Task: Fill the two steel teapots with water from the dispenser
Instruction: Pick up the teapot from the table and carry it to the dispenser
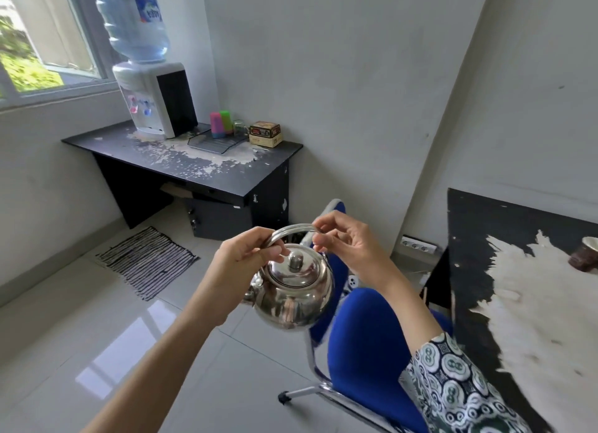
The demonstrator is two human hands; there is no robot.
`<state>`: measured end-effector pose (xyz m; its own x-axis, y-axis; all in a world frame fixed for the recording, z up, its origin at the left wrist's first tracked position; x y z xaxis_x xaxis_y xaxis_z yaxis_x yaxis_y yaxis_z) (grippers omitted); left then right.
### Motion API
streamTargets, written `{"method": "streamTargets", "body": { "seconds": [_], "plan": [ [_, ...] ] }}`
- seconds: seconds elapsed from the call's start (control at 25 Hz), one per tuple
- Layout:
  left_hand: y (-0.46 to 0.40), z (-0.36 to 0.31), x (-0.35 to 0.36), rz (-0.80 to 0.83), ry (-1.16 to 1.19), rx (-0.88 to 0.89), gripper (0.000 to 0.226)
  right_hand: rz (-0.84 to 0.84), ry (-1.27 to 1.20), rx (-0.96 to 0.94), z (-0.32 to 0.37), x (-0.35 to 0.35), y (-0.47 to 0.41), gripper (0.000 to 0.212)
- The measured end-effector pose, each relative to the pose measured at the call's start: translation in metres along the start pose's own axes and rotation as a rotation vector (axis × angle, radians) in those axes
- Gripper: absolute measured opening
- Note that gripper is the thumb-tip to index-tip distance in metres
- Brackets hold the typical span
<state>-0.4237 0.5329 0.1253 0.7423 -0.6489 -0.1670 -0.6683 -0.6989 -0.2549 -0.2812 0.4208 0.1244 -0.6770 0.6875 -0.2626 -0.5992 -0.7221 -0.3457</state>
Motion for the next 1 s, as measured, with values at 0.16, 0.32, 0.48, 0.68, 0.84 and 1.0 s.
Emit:
{"method": "streamTargets", "body": {
  "seconds": [0.16, 0.32, 0.48, 0.68, 0.84, 1.0],
  "plan": [
    [-0.04, 0.024, -0.069, 0.012, 0.017, -0.013, 0.022, -0.056, -0.076, 0.061, -0.012, 0.065, -0.036, 0.028],
    [-0.082, 0.054, -0.129, -0.022, 0.025, -0.028, 0.017, 0.002, -0.088, 0.072, -0.02, 0.13, -0.086, 0.026],
    [-0.142, 0.082, -0.18, -0.057, 0.002, -0.014, 0.018, 0.05, -0.114, 0.063, -0.035, 0.186, -0.151, 0.023],
    [-0.23, 0.108, -0.228, -0.108, 0.004, -0.003, 0.018, 0.13, -0.131, 0.014, -0.051, 0.238, -0.253, 0.02],
    [-0.308, 0.129, -0.259, -0.151, 0.009, 0.01, 0.013, 0.181, -0.097, -0.024, -0.065, 0.274, -0.338, 0.008],
    [-0.378, 0.158, -0.29, -0.177, -0.007, -0.001, 0.015, 0.205, -0.079, -0.023, -0.084, 0.311, -0.411, 0.008]
  ]
}}
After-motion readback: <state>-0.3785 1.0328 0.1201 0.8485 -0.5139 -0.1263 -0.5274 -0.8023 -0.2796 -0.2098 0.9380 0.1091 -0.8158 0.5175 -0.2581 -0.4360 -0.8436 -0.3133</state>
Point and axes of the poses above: each hand's wrist, its own y-axis away from the middle knuckle, its own x-axis out of the palm, z = x × y, the point moved 4 cm from there along -y, towards the middle knuckle, and after that the axes turned 11 degrees about -z, right-handed, at the moved point
